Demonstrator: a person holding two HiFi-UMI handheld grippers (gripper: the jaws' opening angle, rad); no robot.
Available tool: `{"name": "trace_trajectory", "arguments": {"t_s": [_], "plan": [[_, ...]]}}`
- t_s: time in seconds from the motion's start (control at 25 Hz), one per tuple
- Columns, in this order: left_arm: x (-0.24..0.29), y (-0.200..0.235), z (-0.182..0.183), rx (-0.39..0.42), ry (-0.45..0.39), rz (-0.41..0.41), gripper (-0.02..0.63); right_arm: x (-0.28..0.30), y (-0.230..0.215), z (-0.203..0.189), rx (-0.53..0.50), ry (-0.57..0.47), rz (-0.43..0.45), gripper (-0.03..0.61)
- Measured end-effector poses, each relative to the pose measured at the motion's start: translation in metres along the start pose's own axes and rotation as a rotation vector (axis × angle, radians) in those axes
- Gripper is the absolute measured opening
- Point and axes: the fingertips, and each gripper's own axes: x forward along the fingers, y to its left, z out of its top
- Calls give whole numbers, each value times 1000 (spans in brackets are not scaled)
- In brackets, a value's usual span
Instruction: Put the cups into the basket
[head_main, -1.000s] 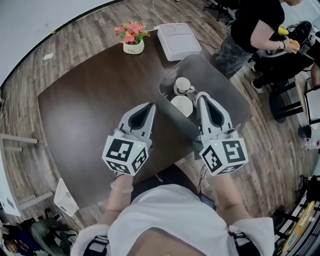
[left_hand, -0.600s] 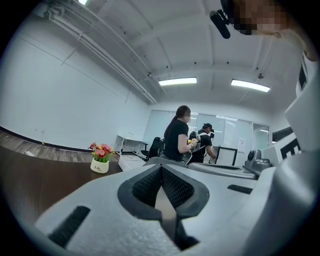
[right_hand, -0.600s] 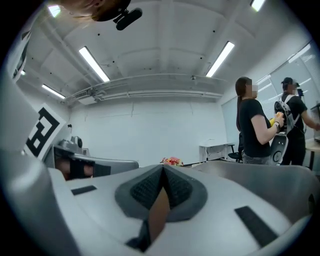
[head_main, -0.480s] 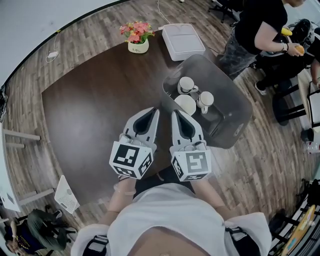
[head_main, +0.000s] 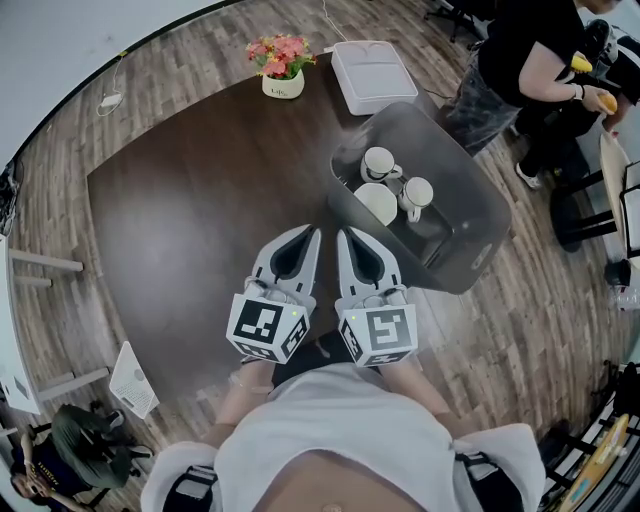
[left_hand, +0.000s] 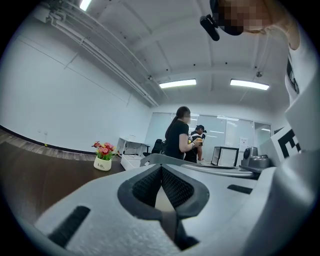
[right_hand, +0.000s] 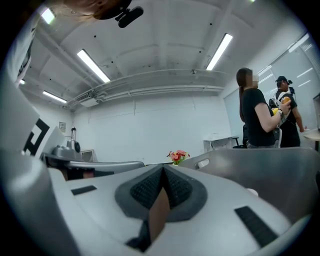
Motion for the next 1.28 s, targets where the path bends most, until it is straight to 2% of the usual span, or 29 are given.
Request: {"name": "trace_trajectory", "arguments": {"t_s": [0.32, 1.28], "plan": [[0, 4, -2, 8, 5, 17, 9, -2, -9, -7, 36, 18, -1, 9], [-11, 23, -9, -31, 15, 77, 9, 1, -5, -14, 35, 43, 11, 9]]}}
